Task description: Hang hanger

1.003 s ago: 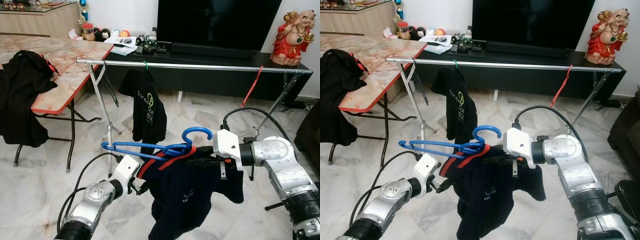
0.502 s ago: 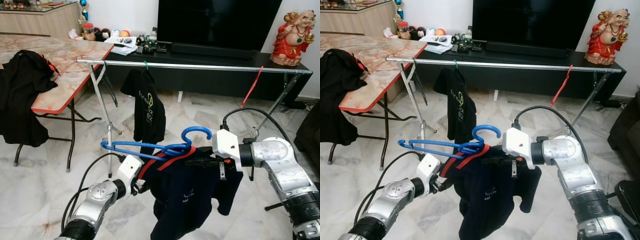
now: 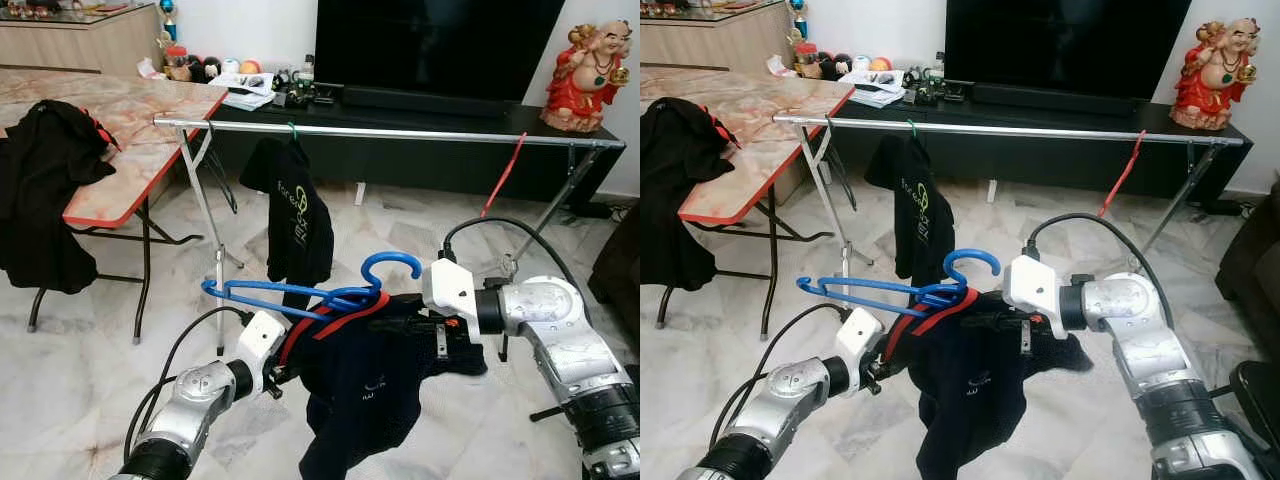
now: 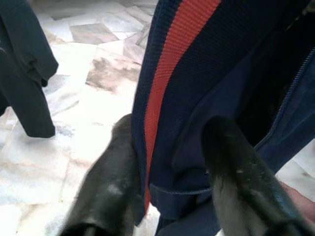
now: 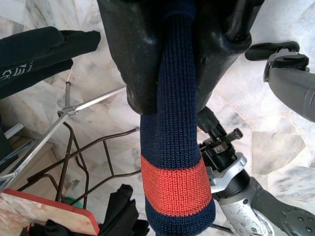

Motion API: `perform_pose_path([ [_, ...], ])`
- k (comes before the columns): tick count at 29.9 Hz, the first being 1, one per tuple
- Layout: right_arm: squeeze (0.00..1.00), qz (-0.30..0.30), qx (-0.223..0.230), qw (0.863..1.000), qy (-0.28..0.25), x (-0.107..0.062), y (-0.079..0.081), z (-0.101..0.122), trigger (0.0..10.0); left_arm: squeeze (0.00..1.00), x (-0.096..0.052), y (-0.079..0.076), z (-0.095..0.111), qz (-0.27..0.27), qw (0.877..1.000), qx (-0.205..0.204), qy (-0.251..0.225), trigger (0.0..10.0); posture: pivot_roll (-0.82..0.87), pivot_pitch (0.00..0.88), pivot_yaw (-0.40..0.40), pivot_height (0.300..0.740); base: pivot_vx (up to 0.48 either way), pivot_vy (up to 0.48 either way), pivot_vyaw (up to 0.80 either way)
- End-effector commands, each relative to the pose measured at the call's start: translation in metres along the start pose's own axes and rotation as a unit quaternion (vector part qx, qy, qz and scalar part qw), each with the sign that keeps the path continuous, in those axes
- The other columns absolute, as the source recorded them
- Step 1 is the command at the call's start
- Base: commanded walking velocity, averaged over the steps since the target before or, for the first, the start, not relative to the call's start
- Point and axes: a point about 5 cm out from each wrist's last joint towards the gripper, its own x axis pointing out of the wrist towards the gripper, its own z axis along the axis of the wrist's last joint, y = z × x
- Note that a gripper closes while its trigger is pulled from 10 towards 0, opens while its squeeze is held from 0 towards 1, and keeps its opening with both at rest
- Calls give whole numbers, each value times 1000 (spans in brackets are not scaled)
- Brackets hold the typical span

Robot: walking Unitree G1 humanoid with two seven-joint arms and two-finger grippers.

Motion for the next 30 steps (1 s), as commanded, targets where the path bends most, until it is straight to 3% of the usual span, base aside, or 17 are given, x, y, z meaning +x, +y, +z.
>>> perform_pose_path([
  [1,0,-5,-9,1000,-4,0,-2,3,0,0,-1,-1,0,-3,1000,1,1,0,27,0,-73,740,0,0,0],
  [30,0,-6,-8,1000,-4,0,-2,2,0,0,-1,-2,-2,-15,1000,2,8,0,28,0,-70,740,0,0,0],
])
